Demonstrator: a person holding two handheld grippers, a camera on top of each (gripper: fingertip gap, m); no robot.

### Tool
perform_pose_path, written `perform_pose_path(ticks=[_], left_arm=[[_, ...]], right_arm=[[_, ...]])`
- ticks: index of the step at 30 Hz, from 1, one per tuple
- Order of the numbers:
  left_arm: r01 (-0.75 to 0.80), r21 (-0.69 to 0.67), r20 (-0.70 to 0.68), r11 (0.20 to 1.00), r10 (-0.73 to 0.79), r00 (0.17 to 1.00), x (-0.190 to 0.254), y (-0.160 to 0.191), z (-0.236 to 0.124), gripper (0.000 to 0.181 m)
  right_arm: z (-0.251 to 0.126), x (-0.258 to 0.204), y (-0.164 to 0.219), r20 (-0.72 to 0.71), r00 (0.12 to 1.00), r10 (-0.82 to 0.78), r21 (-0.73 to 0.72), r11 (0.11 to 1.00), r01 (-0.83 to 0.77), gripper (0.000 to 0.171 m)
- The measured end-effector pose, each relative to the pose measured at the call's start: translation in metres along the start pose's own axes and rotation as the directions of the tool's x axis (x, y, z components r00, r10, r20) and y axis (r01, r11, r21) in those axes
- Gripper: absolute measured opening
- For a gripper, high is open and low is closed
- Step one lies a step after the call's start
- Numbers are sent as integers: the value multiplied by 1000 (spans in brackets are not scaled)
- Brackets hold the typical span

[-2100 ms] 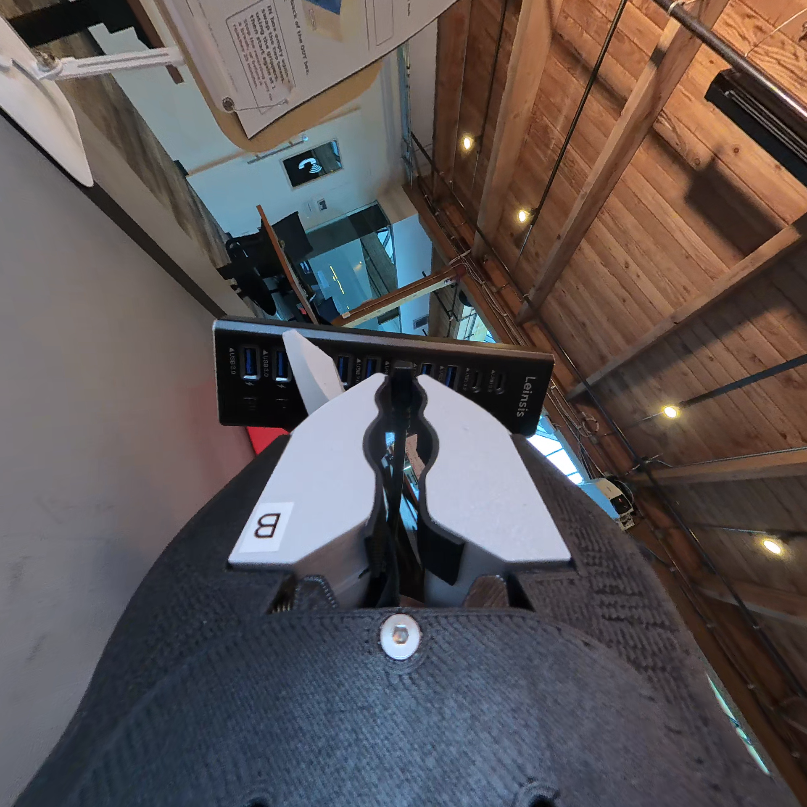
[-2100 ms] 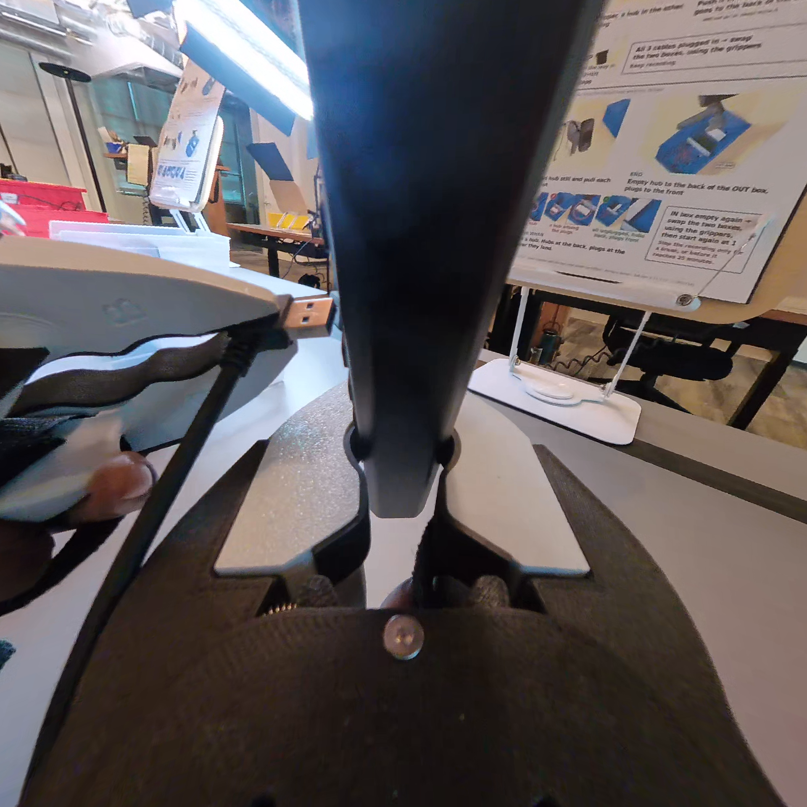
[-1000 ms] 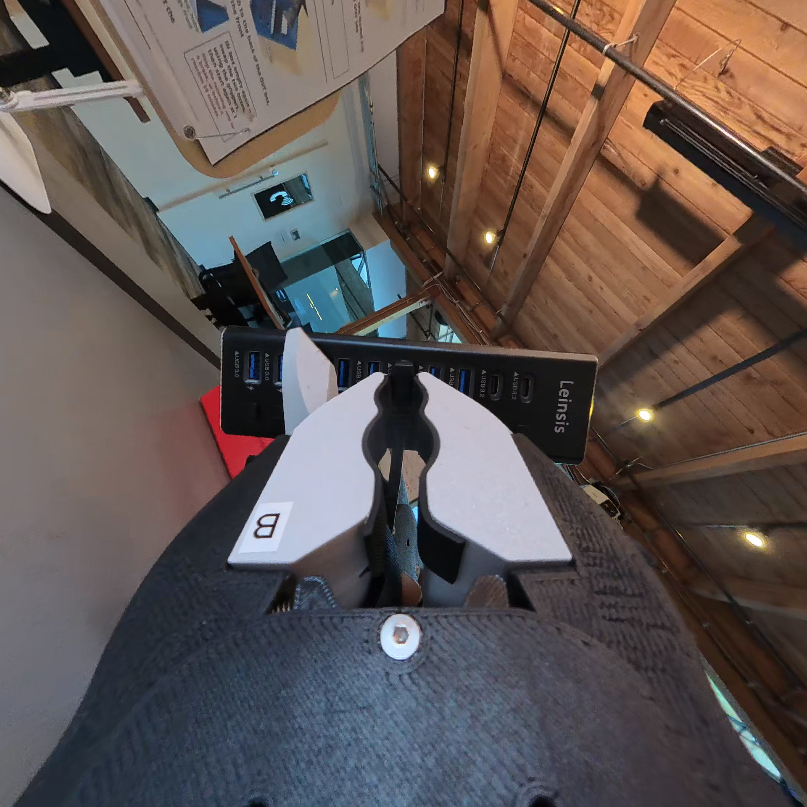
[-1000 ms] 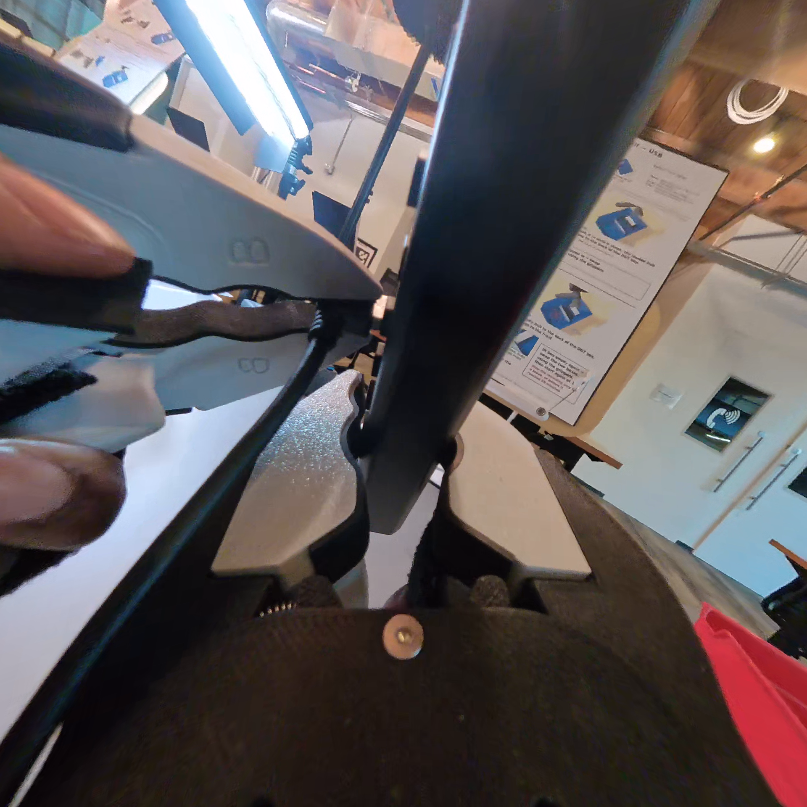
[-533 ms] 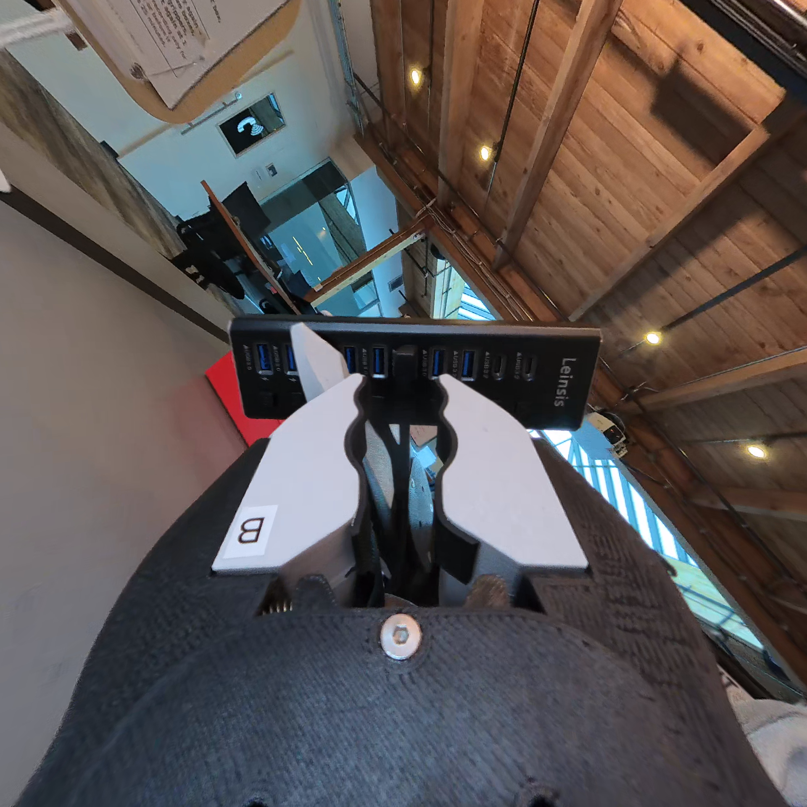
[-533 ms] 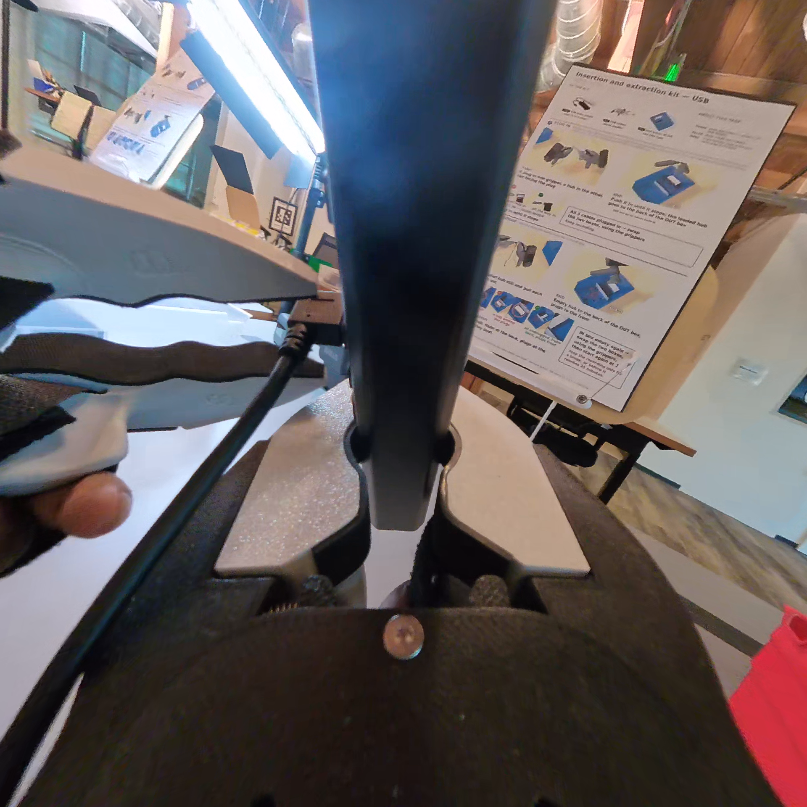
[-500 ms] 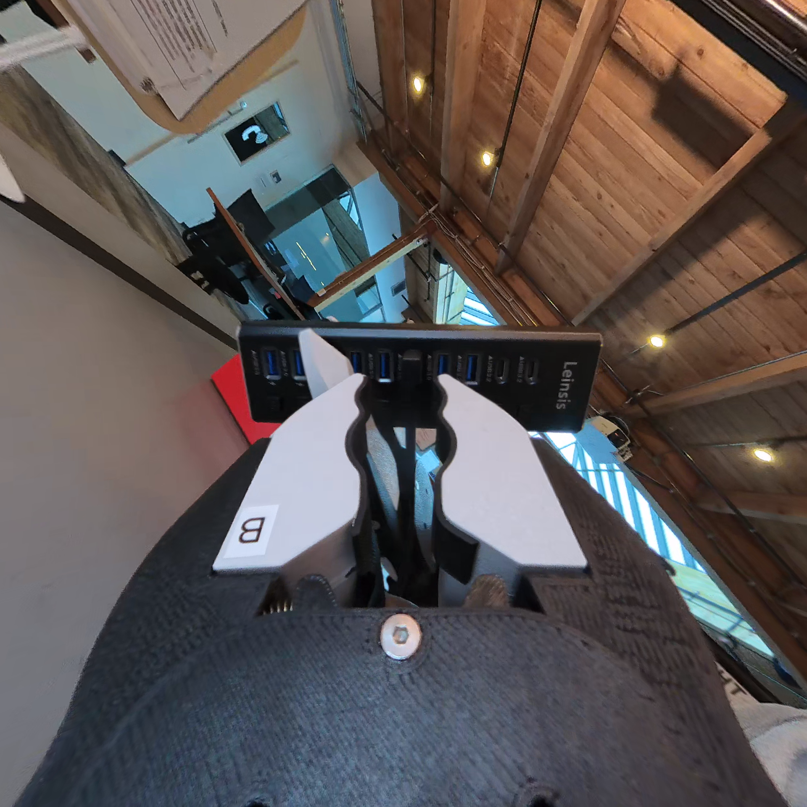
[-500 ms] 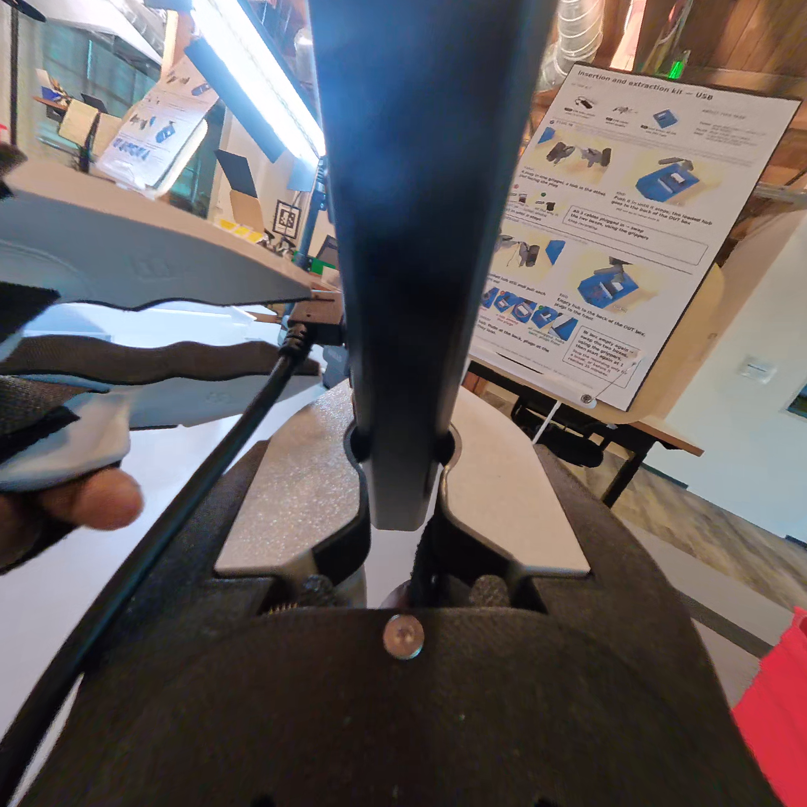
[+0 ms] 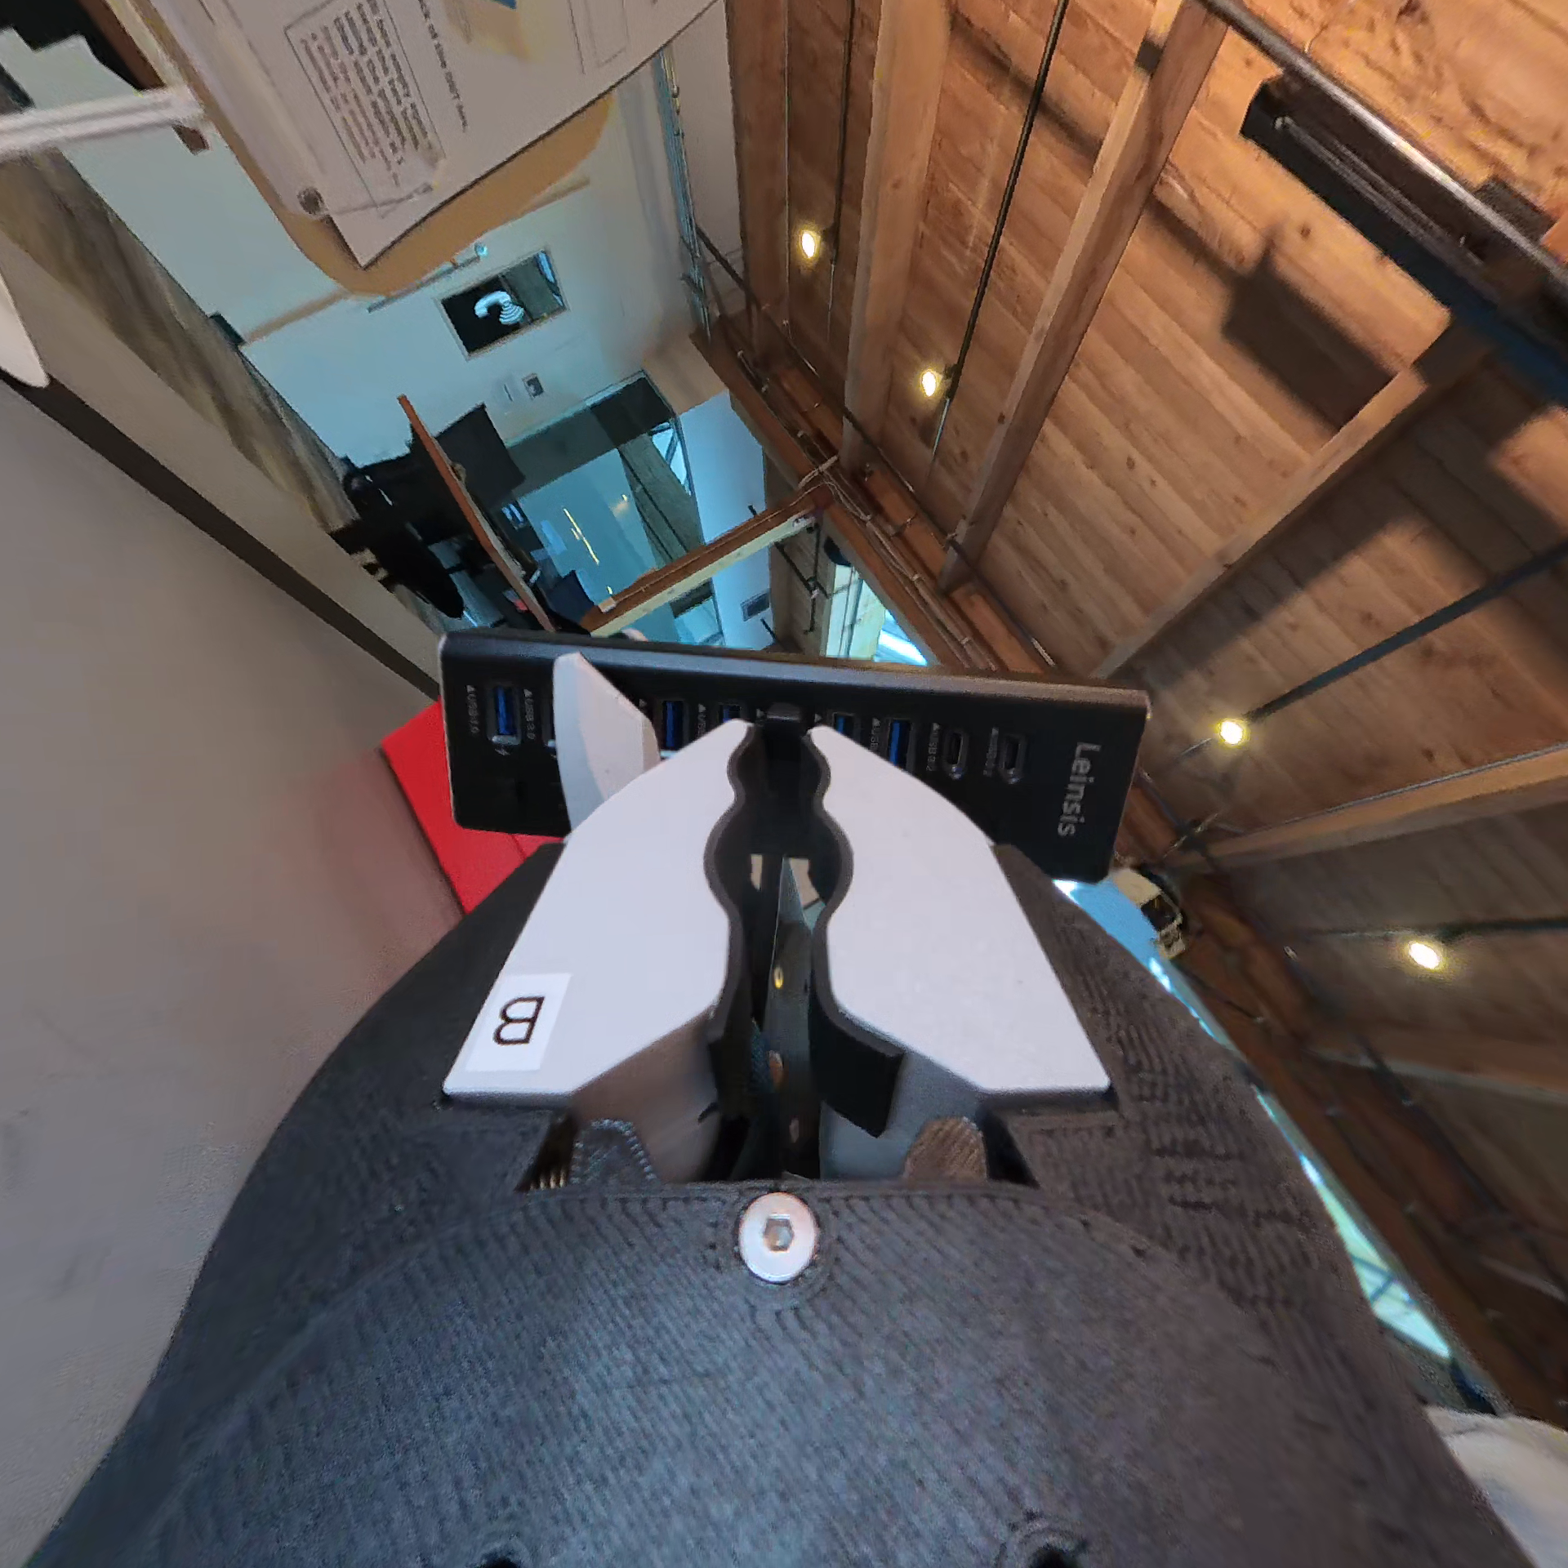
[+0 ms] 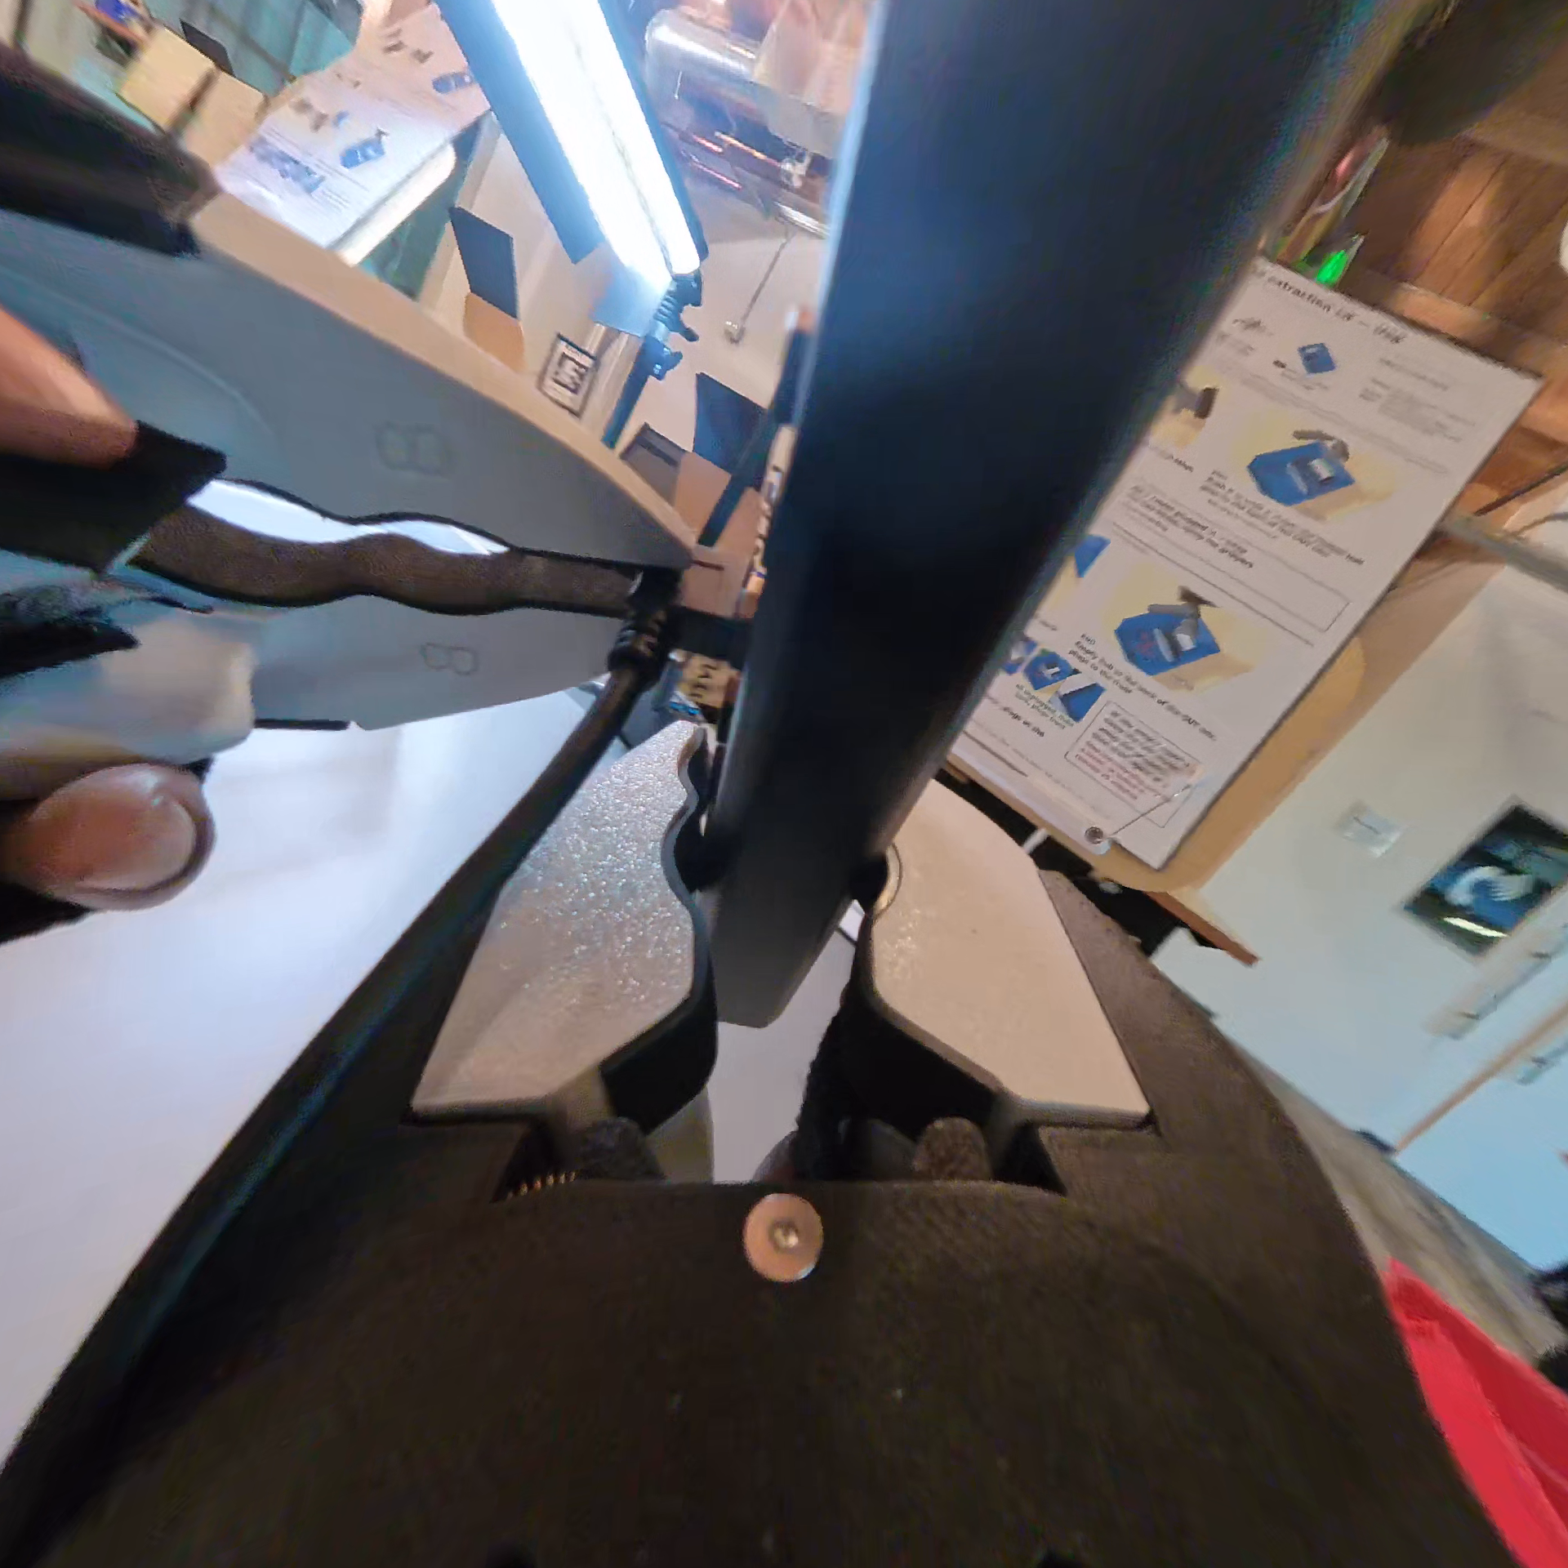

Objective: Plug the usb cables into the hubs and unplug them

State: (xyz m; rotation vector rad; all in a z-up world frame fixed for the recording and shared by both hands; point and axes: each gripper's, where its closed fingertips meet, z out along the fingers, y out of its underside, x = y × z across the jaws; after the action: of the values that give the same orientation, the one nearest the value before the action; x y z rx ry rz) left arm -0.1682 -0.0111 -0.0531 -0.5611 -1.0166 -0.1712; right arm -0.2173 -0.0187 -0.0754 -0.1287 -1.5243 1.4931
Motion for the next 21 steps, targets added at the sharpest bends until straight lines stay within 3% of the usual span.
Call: perform_pose_path(ticks=[10,18,21], left_arm=[[1,44,41,999,-3,999,-5,-4,0,9],[-33,-70,85,997,39,996,-20,-3,1,12],[-43,-127,27,991,47,999,-16,-5,-2,17]], right_arm=[[1,0,3,-25,994,-103,-45,994,101,32],[5,-2,16,20,993,-113,-89,989,114,31],[5,-5,15,78,997,-20,-86,996,27,32]])
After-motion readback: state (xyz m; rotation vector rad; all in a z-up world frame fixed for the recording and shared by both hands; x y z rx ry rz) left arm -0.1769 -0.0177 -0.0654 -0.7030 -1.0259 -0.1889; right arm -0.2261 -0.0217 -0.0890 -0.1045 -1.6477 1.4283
